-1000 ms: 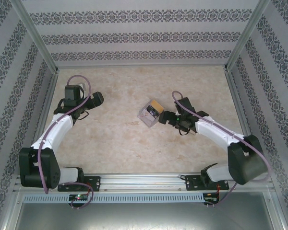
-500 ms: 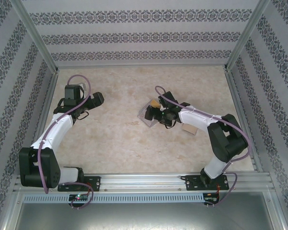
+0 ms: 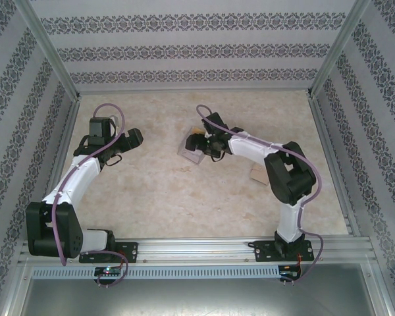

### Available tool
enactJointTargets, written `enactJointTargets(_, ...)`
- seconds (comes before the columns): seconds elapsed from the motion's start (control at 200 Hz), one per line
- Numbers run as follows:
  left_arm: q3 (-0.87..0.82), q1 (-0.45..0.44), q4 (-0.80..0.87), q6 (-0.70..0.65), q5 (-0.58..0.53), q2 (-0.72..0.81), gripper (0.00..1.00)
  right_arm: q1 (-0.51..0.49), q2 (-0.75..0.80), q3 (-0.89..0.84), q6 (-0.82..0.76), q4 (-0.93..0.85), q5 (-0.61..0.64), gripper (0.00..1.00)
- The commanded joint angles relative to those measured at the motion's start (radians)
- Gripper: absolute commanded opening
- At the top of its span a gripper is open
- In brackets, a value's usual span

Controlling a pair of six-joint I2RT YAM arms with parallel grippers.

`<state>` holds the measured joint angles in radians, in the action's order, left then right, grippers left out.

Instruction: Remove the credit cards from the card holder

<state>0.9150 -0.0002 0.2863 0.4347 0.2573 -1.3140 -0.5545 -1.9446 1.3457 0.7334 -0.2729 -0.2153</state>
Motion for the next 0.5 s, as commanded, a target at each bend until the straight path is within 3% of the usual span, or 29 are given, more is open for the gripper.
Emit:
enactJointTargets(0.0,0.012,-0.009,0.03,-0.008,-0.013,0.0,0.99,-0.004,-0.06,0.091,-0.049,-0.001,-0.003,0.85)
enactJointTargets(0.205,0.014,-0.01,0.043,-0.008,-0.027,0.007,0.99,0.04,-0.013,0.101,-0.076,-0.053,0.038,0.85)
enactJointTargets(0.495,0.019,-0.01,0.042,-0.001,-0.021,0.011,0.99,0.24,0.312,-0.203,-0.107,-0.203,0.235,0.86)
